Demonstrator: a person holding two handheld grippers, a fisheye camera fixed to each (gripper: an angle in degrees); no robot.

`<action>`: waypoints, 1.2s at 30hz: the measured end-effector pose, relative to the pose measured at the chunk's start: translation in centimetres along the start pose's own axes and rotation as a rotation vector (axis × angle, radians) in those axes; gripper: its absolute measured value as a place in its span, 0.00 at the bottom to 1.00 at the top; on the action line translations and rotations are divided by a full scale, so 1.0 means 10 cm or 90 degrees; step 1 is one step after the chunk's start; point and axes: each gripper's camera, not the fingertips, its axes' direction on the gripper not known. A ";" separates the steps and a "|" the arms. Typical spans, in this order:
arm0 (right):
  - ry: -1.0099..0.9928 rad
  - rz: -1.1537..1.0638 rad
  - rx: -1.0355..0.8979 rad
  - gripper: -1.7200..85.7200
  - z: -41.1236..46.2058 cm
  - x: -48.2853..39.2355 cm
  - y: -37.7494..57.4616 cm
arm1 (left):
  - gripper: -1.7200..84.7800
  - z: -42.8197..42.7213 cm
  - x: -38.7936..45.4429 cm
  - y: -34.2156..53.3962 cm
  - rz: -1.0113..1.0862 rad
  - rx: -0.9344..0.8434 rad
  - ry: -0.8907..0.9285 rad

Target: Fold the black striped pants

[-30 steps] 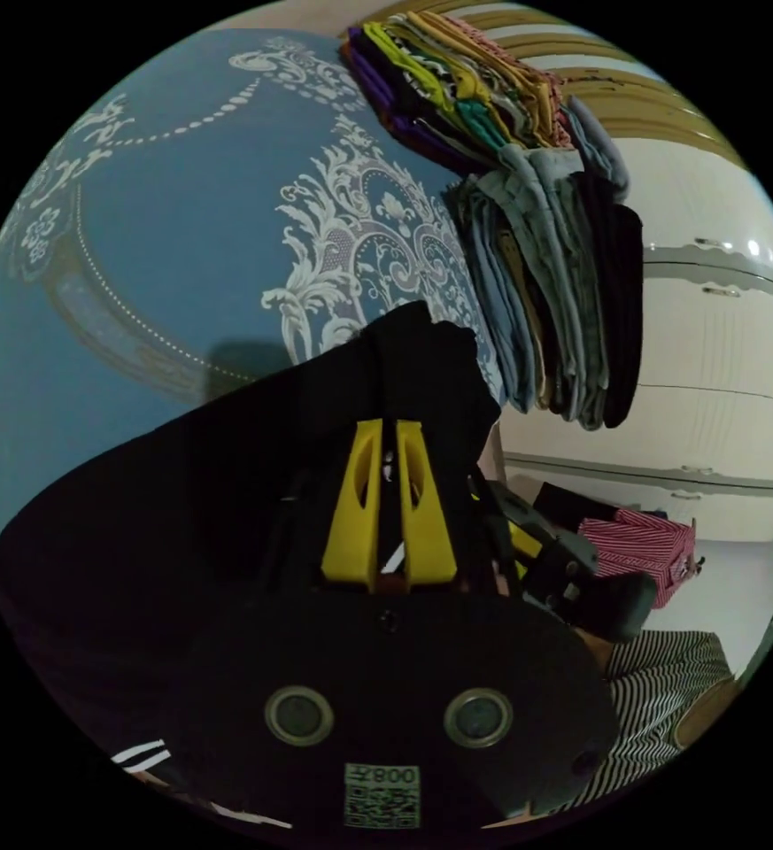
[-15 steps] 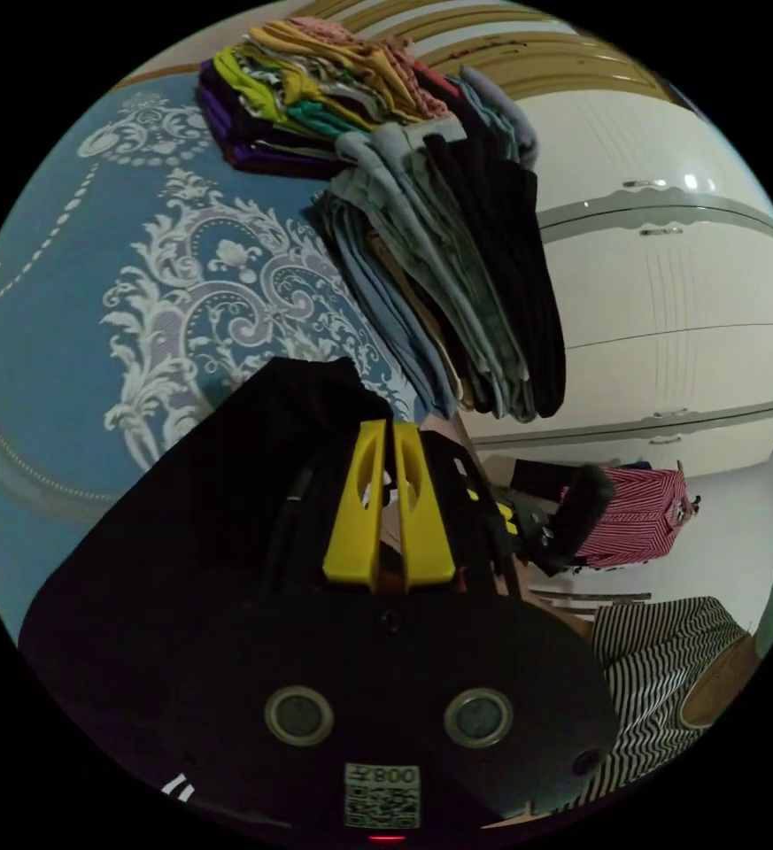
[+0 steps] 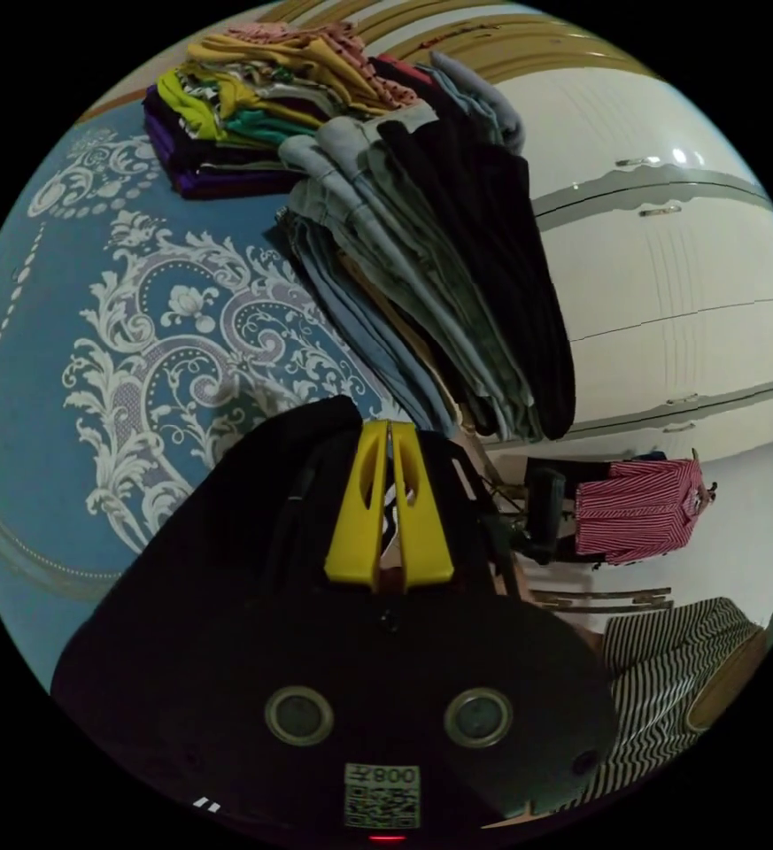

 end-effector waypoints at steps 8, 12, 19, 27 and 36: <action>0.017 -0.007 0.027 0.02 0.14 -0.10 -0.12 | 0.02 -0.17 -0.08 0.34 -0.062 -0.039 -0.073; 0.085 -0.133 0.013 0.02 0.43 -0.57 -0.26 | 0.02 -0.20 -0.02 0.48 -0.048 -0.089 -0.118; 0.284 -0.309 -0.053 0.02 1.37 -1.30 -0.41 | 0.02 -0.56 0.17 0.85 0.007 -0.118 -0.184; 0.399 -0.367 -0.046 0.02 2.37 -1.79 -0.40 | 0.02 -1.22 0.34 1.52 0.047 -0.095 -0.204; 0.383 -0.350 -0.085 0.02 3.38 -2.44 -0.66 | 0.03 -2.78 0.09 3.34 -0.050 0.051 -0.180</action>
